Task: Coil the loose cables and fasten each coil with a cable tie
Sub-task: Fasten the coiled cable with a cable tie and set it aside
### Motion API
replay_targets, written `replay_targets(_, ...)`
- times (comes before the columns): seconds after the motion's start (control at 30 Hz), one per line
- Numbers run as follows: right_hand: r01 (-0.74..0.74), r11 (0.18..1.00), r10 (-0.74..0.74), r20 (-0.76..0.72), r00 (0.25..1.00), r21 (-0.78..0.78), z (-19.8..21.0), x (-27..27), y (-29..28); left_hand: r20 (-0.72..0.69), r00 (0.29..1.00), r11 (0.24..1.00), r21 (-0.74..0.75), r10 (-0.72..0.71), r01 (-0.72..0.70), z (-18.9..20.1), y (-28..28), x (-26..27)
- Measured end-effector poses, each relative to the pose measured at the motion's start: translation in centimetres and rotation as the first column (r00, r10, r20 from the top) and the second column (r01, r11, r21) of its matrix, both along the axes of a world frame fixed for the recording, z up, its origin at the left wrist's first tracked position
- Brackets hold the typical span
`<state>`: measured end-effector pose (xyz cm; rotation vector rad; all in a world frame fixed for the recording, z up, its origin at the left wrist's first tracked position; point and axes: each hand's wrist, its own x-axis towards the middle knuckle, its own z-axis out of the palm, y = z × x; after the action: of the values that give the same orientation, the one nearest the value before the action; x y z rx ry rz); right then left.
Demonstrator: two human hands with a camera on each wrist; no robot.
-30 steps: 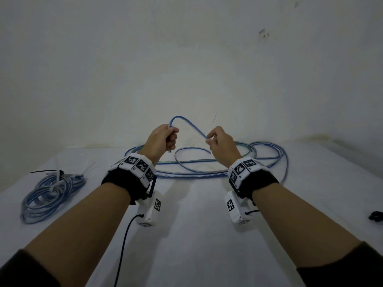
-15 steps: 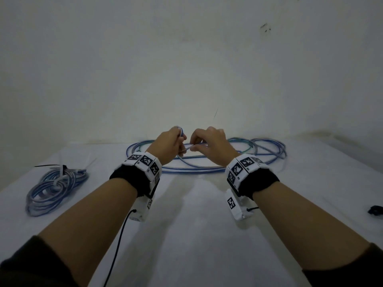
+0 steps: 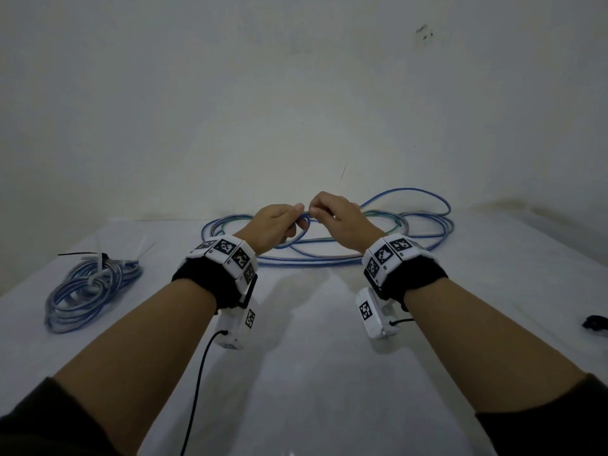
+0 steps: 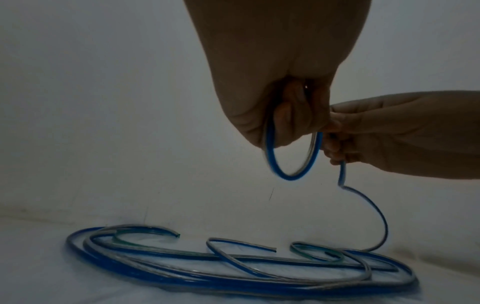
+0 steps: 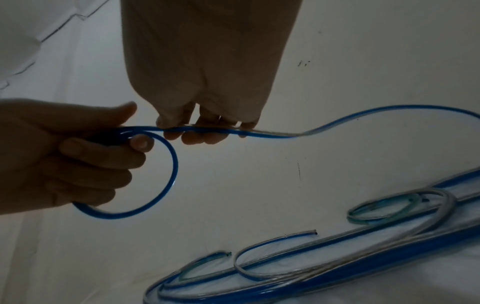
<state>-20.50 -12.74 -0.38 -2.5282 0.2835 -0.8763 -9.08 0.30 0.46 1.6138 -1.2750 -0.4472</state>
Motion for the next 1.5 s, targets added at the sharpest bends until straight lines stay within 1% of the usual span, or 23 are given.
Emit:
replay_targets(0.1, -0.040, 0.990, 0.042, -0.009, 0.999, 0.137, 0.0, -0.4, 0.2, -0.169, 0.984, 0.998, -0.020, -0.061, 0.059, 0.1, 0.3, -0.2)
replay_targets(0.2, -0.012, 0.975, 0.021, -0.036, 0.999, 0.224, -0.7, -0.9, -0.4, -0.310, 0.948, 0.995, -0.094, -0.065, 0.038, 0.5, 0.6, -0.1)
replay_targets(0.27, 0.028, 0.959, -0.019, -0.036, 0.999, 0.281, -1.5, -1.0, -0.8, -0.388, 0.918, 0.988, -0.152, -0.076, 0.018, 0.6, 0.8, 0.4)
replay_targets(0.33, 0.084, 0.944, -0.092, 0.010, 0.996, 0.319, -2.4, -1.0, -1.2, -0.454, 0.885, 0.980, -0.200, -0.106, 0.015, 0.7, 1.0, 0.6)
replay_targets(0.43, 0.133, 0.919, -0.191, 0.124, 0.974, 0.372, -3.0, -0.9, -1.5, -0.489, 0.860, 0.972, -0.232, -0.148, 0.036, 0.7, 1.2, 0.6)
replay_targets(0.53, 0.200, 0.896, -0.280, 0.153, 0.948, 0.398, -3.0, -0.7, -2.0, -0.490, 0.853, 0.967, -0.249, -0.180, 0.061, 0.5, 1.4, 0.4)
replay_targets(0.6, 0.200, 0.883, -0.306, 0.198, 0.931, 0.425, -2.8, -0.6, -2.1, -0.462, 0.867, 0.966, -0.249, -0.185, 0.074, 0.3, 1.4, 0.2)
replay_targets(0.7, 0.173, 0.892, -0.316, 0.303, 0.899, 0.418, -2.2, -0.5, -1.9, -0.418, 0.887, 0.964, -0.247, -0.198, 0.098, 0.2, 1.4, -0.3)
replay_targets(0.83, 0.136, 0.910, -0.287, 0.361, 0.887, 0.391, -1.6, 0.2, -1.6, -0.437, 0.869, 0.949, -0.298, -0.231, 0.103, 0.9, 1.1, -0.7)
replay_targets(1.0, 0.082, 0.929, -0.192, 0.281, 0.940, 0.361, -1.9, 0.0, -1.7, -0.510, 0.833, 0.911, -0.412, -0.214, -0.019, 2.0, 0.9, -0.1)
replay_targets(1.1, 0.112, 0.904, -0.233, 0.255, 0.938, 0.413, -2.7, -0.6, -2.4, -0.582, 0.783, 0.867, -0.484, -0.221, -0.115, 2.7, 1.2, 0.8)
replay_targets(1.13, 0.130, 0.894, -0.260, 0.258, 0.931, 0.429, -2.9, -0.8, -2.5, -0.589, 0.779, 0.860, -0.492, -0.214, -0.136, 2.9, 1.2, 1.1)
replay_targets(1.27, 0.149, 0.873, -0.312, 0.297, 0.903, 0.465, -2.9, -0.7, -2.5, -0.557, 0.813, 0.852, -0.499, -0.172, -0.162, 2.6, 0.9, 0.7)
replay_targets(1.3, 0.179, 0.876, -0.334, 0.294, 0.896, 0.449, -2.7, -0.5, -2.5, -0.537, 0.829, 0.851, -0.499, -0.156, -0.163, 2.4, 0.6, 0.5)
replay_targets(1.37, 0.240, 0.903, -0.352, 0.293, 0.889, 0.356, -2.4, -0.1, -2.4, -0.467, 0.877, 0.848, -0.505, -0.112, -0.161, 2.1, 0.2, 0.2)
replay_targets(1.43, 0.220, 0.941, -0.290, 0.275, 0.917, 0.258, -2.0, 0.3, -2.2, -0.345, 0.938, 0.847, -0.511, -0.045, -0.147, 2.0, -0.2, -0.1)
replay_targets(1.5, 0.154, 0.971, -0.191, 0.206, 0.960, 0.183, -1.6, 0.9, -1.6, -0.227, 0.974, 0.852, -0.506, 0.019, -0.135, 1.9, -0.5, -0.1)
